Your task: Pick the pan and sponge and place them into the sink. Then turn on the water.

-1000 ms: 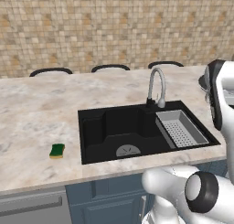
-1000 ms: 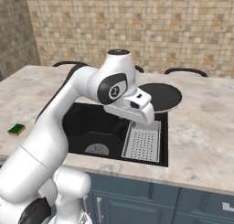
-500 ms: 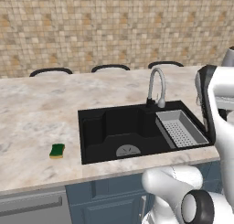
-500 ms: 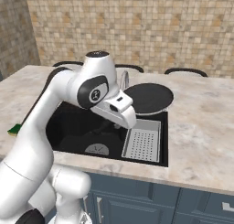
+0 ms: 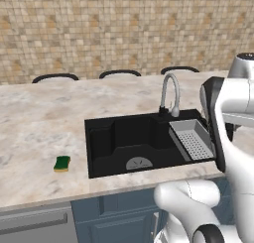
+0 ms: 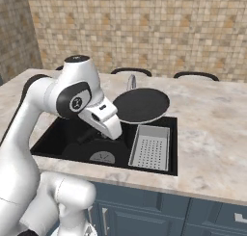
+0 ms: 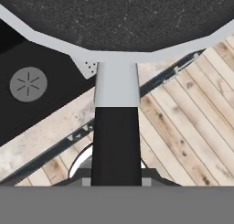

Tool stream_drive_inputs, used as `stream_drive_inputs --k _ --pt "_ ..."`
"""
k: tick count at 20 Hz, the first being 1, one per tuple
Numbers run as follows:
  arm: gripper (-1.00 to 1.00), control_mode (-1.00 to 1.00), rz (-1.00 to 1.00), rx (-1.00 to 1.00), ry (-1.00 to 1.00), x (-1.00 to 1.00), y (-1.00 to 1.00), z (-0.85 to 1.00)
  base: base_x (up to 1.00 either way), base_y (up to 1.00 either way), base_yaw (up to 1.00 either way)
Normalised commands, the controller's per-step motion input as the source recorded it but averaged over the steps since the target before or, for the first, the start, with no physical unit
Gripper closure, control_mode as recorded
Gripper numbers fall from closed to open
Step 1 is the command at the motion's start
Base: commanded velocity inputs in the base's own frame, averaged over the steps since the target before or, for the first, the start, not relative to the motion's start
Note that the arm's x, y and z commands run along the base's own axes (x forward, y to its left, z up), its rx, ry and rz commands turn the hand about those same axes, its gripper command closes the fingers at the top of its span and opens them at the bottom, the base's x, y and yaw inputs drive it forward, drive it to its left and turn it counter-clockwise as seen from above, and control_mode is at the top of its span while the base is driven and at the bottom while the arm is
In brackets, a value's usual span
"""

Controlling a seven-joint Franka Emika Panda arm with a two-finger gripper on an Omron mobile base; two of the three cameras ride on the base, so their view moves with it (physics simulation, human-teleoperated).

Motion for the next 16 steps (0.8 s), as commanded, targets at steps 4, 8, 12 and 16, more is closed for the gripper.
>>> stream_drive_inputs --k 4,8,12,16 --pt "1.00 -1.00 -0.04 0.02 -0.02 -0.16 0.50 0.04 0.00 0.00 0.00" --pt "1.00 -1.00 -0.04 0.02 -0.01 -0.14 0.49 0.03 0.00 0.00 0.00" --pt "1.00 -1.00 -0.04 0.03 -0.01 -0.09 0.48 0.04 0.00 0.00 0.00" --pt "1.00 -1.00 -0.04 0.03 0.00 -0.04 0.48 0.00 0.00 0.00 0.00"
